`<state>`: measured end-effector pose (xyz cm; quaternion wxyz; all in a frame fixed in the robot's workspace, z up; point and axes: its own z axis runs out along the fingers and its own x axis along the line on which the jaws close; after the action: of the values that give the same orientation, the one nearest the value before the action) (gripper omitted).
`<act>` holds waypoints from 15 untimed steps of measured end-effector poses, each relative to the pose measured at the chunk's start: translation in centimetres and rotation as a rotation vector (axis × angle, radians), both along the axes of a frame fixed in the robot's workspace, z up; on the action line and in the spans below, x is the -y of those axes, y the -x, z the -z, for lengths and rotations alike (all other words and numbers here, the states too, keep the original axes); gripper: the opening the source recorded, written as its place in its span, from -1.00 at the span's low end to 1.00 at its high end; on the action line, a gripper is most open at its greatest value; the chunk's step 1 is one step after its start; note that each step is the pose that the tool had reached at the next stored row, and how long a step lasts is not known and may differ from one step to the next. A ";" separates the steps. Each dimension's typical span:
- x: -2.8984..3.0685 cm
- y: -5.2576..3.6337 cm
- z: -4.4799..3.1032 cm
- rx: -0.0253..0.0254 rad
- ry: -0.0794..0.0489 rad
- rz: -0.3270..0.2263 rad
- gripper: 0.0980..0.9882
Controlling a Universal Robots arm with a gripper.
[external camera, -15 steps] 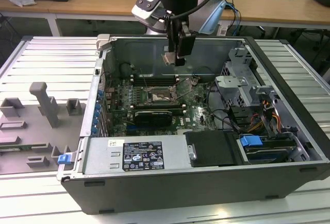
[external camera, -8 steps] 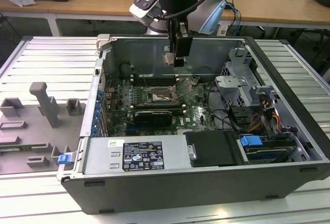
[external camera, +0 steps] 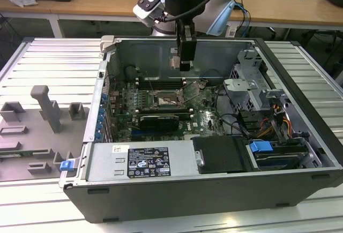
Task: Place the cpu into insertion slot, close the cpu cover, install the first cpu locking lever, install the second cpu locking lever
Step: 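Place the cpu into insertion slot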
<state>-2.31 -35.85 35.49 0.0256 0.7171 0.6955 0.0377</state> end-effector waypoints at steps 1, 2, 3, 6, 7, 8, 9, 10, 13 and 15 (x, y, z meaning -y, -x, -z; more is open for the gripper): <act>0.00 0.00 0.26 0.0001 0.001 0.002 0.00; 0.00 0.00 0.55 0.0001 0.001 0.004 0.00; 0.00 0.00 0.76 0.0001 0.001 0.004 0.00; 0.00 0.00 1.33 -0.0003 0.001 0.004 0.00; 0.00 0.01 1.45 -0.0014 0.001 0.005 0.00; 0.00 0.01 1.52 -0.0018 0.001 0.004 0.00; 0.00 0.00 1.57 -0.0023 0.001 0.004 0.00; 0.00 0.00 1.65 -0.0031 0.001 0.004 0.00; 0.00 0.00 1.88 -0.0055 0.001 0.004 0.00; 0.00 0.00 2.09 -0.0070 0.001 0.004 0.00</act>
<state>-2.31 -35.85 33.40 0.0235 0.7187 0.6941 0.0349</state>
